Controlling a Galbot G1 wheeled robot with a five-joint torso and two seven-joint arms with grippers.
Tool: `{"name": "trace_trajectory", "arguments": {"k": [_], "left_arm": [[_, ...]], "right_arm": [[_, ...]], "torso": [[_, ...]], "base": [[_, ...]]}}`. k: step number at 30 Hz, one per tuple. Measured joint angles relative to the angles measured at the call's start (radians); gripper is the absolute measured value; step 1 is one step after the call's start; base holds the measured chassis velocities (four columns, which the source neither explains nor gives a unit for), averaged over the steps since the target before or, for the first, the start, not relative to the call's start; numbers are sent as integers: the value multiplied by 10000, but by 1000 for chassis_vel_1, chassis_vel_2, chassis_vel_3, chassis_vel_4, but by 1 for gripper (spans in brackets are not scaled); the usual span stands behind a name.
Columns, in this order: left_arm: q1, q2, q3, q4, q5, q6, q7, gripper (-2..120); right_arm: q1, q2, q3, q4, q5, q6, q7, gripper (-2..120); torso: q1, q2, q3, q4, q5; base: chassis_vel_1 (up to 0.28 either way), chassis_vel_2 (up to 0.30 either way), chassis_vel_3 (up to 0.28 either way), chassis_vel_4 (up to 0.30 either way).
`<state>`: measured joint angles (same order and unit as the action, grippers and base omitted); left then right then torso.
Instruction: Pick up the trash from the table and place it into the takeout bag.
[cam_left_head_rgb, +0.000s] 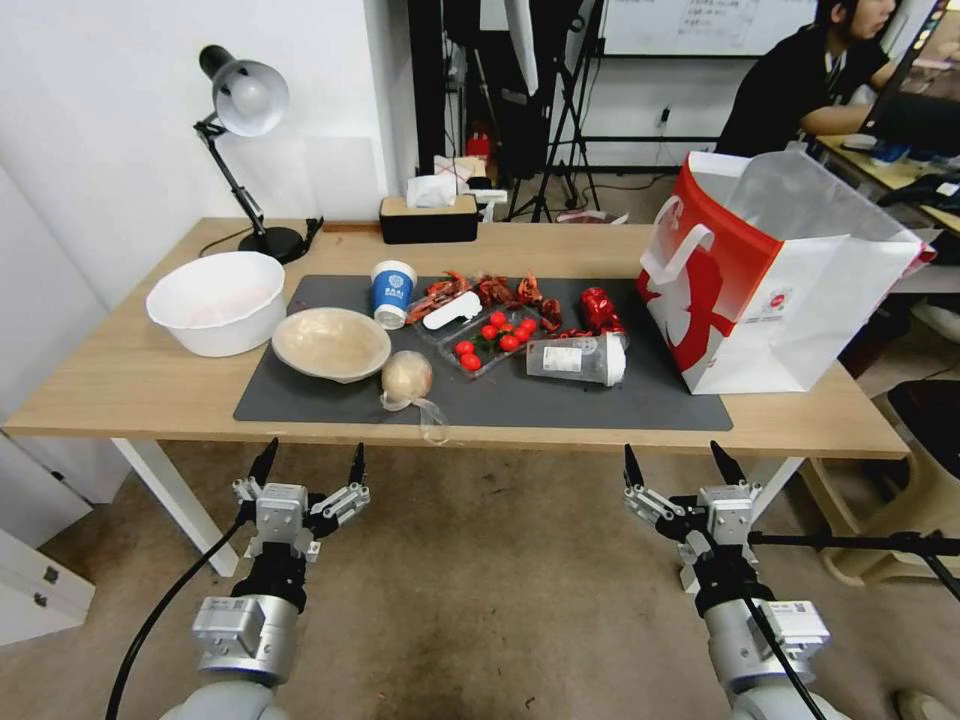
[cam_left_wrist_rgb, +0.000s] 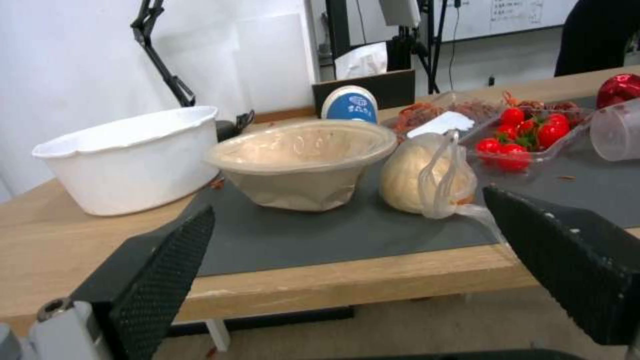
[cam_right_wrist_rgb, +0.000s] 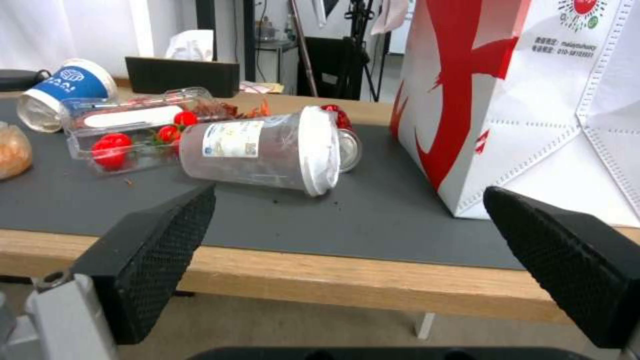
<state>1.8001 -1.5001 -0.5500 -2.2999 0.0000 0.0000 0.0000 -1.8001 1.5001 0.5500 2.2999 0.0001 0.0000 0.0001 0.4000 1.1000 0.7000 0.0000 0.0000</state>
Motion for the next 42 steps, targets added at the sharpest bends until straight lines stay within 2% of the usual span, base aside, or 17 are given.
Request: {"name": "trace_trajectory", "arguments": {"k": [25, 28, 30, 32, 34, 36, 38, 42], "left_arm": [[-6, 0, -2, 0, -6, 6, 2, 100], [-106, -1, -45, 0, -85, 173, 46, 100], [-491, -8, -226, -15, -384, 800, 207, 100], [-1081, -26, -510, -76, -862, 1809, 467, 100], [-1232, -31, -584, -91, -982, 2065, 533, 100], [-1733, -43, -825, -135, -1414, 2874, 763, 100], [-1902, -24, -925, -145, -1613, 3053, 854, 100], [-1995, -19, -991, -148, -1778, 3148, 953, 100]], "right_arm": [[0, 0, 0, 0, 0, 0, 0, 100], [57, 6, 6, 0, 30, -62, 8, 100], [491, 100, 134, 52, 271, -580, 158, 100], [1424, 305, 404, 203, 775, -1662, 484, 100], [1701, 367, 486, 253, 929, -1989, 583, 100], [2174, 426, 599, 326, 1209, -2542, 691, 100], [2231, 413, 599, 326, 1278, -2630, 690, 100], [2280, 342, 556, 321, 1402, -2658, 699, 100]], "torso": [[0, 0, 0, 0, 0], [-1, 0, 0, 1, 0], [-1, 0, 0, -2, 0], [1, -1, 1, 1, 0], [1, -1, 1, 0, 0], [2, 0, 1, 3, -3], [3, -1, 1, -4, 1], [1, 0, 1, 0, 0]], "base": [[0, 0, 0, 0], [0, 0, 0, 0], [0, 0, 0, 0], [0, 0, 0, 0], [0, 0, 0, 0], [0, 0, 0, 0], [0, 0, 0, 0], [0, 0, 0, 0]]}}
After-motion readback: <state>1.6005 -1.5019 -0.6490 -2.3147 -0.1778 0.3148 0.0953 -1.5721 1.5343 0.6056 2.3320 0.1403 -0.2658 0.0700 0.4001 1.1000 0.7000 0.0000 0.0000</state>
